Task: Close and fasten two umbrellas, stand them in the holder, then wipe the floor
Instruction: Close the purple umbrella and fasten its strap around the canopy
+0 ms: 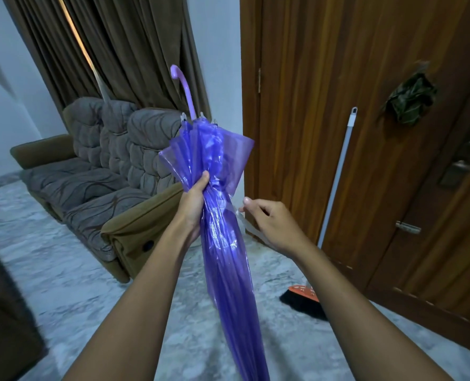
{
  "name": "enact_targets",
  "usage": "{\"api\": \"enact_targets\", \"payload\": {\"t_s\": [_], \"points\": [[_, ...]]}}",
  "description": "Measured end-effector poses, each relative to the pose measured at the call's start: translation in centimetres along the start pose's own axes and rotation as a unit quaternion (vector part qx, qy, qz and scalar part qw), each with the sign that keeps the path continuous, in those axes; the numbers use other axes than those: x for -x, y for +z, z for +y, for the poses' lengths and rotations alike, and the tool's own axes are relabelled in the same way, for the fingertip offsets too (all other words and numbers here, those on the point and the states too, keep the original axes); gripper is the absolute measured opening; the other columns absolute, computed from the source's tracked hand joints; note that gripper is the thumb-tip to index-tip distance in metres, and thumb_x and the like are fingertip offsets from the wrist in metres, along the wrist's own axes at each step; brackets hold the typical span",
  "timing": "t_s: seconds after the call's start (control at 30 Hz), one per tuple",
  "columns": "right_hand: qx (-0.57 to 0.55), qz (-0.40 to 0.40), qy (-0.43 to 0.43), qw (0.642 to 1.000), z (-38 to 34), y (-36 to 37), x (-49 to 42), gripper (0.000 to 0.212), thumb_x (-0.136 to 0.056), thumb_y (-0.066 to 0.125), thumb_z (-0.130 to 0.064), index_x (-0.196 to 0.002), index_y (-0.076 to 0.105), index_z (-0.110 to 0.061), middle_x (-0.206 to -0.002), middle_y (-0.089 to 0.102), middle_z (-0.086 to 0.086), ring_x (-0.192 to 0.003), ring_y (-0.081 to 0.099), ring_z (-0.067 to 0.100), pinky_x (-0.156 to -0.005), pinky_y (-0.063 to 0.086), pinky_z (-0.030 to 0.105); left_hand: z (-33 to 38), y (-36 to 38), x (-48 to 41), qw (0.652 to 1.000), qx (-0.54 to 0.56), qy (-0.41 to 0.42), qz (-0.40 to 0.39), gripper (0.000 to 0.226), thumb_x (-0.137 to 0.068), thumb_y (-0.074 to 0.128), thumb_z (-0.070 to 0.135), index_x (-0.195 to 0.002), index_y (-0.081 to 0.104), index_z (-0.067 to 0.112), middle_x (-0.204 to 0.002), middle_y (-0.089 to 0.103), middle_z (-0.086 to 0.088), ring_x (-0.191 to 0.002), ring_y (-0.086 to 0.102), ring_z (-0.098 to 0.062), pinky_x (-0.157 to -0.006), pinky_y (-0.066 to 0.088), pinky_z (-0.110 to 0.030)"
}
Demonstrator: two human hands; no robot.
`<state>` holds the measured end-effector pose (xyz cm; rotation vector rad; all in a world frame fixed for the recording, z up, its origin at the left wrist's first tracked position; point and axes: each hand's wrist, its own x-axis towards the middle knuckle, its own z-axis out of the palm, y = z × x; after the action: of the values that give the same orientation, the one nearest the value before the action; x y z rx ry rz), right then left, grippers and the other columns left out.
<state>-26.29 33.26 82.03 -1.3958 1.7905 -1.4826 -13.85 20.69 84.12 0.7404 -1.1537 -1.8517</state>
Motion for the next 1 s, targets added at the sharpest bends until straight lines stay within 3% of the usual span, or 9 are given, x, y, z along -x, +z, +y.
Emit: {"api": "enact_targets", "payload": {"t_s": [0.07,0.2,0.3,0.47,0.6,0.7,0.8,0.9,1.0], "points": [[-0.006,-0.026,-0.013,1.0,0.0,0.2,0.2,0.029,-0.092,0.062,-0.047,-0.088,0.073,-0.02,-0.085,0.071,-0.003,-0.078,0.065,0.017,-0.074,0.049,0.039,-0.2,0.1,0.0,1.0,-0.011,0.006,-0.001,0.046,-0.093,0.057,0.04,-0.123,0.06,0.006,-0.094,0.068,-0.01,-0.075,0.066,-0.021,-0.066,0.055,-0.032],[-0.022,-0.038,-0.024,0.999,0.3,0.7,0.2,0.024,-0.088,0.071,-0.038,-0.086,0.068,-0.014,-0.081,0.067,-0.004,-0.072,0.058,0.008,-0.07,0.047,0.022,-0.7,0.4,0.0,1.0,-0.025,0.009,-0.016,0.041,-0.093,0.058,0.041,-0.116,0.063,0.008,-0.093,0.069,-0.009,-0.076,0.067,-0.021,-0.068,0.055,-0.033],[-0.061,-0.071,-0.012,0.996,0.3,0.3,0.1,0.017,-0.089,0.072,-0.03,-0.089,0.064,-0.014,-0.076,0.056,0.001,-0.066,0.048,0.011,-0.062,0.042,0.022,-0.7,0.5,0.3,0.999,-0.009,-0.017,-0.042,0.035,-0.096,0.052,0.039,-0.108,0.065,0.008,-0.091,0.071,-0.009,-0.077,0.068,-0.022,-0.071,0.056,-0.033],[-0.059,-0.072,-0.027,0.995,-0.3,-1.3,-0.7,0.017,-0.095,0.064,-0.018,-0.088,0.063,-0.002,-0.062,0.053,-0.008,-0.054,0.044,0.003,-0.055,0.036,0.017,-0.7,0.2,0.6,0.998,-0.011,-0.032,-0.053,0.035,-0.098,0.049,0.038,-0.107,0.065,0.008,-0.088,0.07,-0.01,-0.073,0.067,-0.023,-0.07,0.056,-0.034],[-0.07,-0.079,-0.01,0.994,-1.4,-2.5,-1.6,0.015,-0.101,0.052,-0.014,-0.088,0.053,-0.007,-0.052,0.049,-0.016,-0.046,0.046,-0.003,-0.051,0.035,0.008,-0.7,-0.2,0.9,0.997,-0.014,-0.055,-0.057,0.039,-0.095,0.053,0.04,-0.112,0.064,0.007,-0.09,0.07,-0.01,-0.074,0.066,-0.022,-0.071,0.054,-0.034],[-0.119,-0.077,0.049,0.989,-1.5,-1.6,-1.8,0.019,-0.1,0.046,-0.008,-0.081,0.047,-0.01,-0.053,0.05,-0.014,-0.051,0.045,0.004,-0.052,0.036,0.016,-0.6,-0.2,1.0,0.996,-0.006,-0.061,-0.066,0.039,-0.094,0.053,0.042,-0.105,0.067,0.007,-0.087,0.072,-0.01,-0.074,0.067,-0.023,-0.076,0.053,-0.036],[-0.09,-0.043,0.062,0.993,-0.8,-0.7,-2.0,0.021,-0.093,0.049,-0.028,-0.075,0.055,-0.018,-0.066,0.052,0.001,-0.064,0.042,0.018,-0.058,0.033,0.031,-0.5,-0.4,1.1,0.996,0.0,-0.054,-0.071,0.04,-0.096,0.051,0.042,-0.103,0.068,0.007,-0.09,0.072,-0.011,-0.073,0.069,-0.023,-0.075,0.054,-0.035],[-0.039,-0.02,0.0,0.999,-0.2,-0.8,-1.8,0.044,-0.095,0.054,-0.048,-0.079,0.064,-0.008,-0.069,0.053,0.013,-0.067,0.046,0.009,-0.066,0.036,0.031,-0.5,-1.0,1.3,0.997,0.0,-0.038,-0.071,0.055,-0.096,0.045,0.05,-0.117,0.065,0.004,-0.107,0.072,-0.018,-0.086,0.071,-0.028,-0.079,0.058,-0.036],[-0.047,0.037,-0.059,0.996,-0.5,-1.2,-1.5,0.035,-0.095,0.061,-0.038,-0.076,0.064,-0.009,-0.055,0.041,-0.008,-0.053,0.034,0.005,-0.054,0.03,0.021,-0.5,-1.7,1.1,0.998,0.012,-0.024,-0.065,0.068,-0.095,0.042,0.057,-0.131,0.057,0.002,-0.123,0.065,-0.022,-0.104,0.067,-0.034,-0.089,0.055,-0.042]]}}
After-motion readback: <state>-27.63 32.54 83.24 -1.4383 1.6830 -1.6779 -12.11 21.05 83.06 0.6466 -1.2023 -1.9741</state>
